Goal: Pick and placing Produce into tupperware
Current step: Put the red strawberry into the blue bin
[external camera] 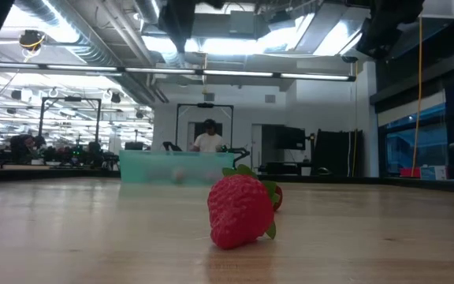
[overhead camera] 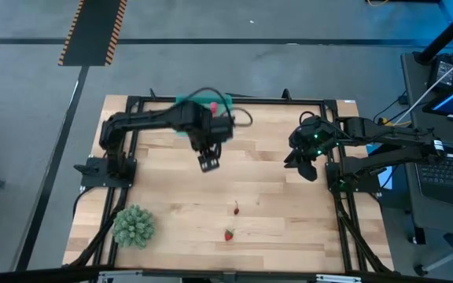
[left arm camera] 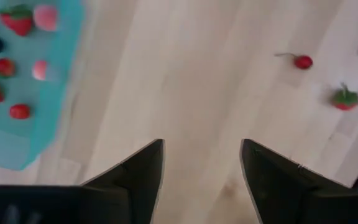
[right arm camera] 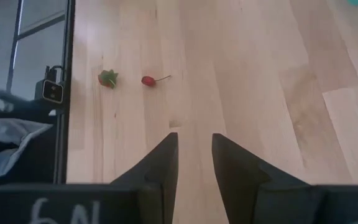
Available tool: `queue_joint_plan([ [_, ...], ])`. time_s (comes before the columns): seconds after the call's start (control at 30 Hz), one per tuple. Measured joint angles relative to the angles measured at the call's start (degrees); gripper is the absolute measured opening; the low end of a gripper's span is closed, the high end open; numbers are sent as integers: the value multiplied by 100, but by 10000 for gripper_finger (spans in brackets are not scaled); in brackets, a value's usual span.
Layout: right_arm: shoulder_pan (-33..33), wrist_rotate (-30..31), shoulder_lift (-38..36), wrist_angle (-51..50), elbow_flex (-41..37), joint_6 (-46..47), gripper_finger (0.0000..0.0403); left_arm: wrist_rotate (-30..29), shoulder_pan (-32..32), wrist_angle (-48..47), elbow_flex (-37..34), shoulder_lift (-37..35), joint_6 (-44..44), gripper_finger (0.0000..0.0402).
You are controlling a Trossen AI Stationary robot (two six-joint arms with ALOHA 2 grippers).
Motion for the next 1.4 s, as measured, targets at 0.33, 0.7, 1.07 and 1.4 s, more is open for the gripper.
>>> queue_joint_plan([
  [0.33,-2,0,0,-2,0,438,100,-2,-1350,683,-2,0,-1062,206],
  [0.7,0,0,0,-2,0,481,100,-203,-2454,1772,-3,0,-2304,206],
  [1.07,0,0,0,-4,0,566,100,-692,-2730,1869,-24,774,-2951,206],
  [1.4,0,2,0,-8,0,513,100,-564,-2728,2511,-28,1806,-2946,206],
])
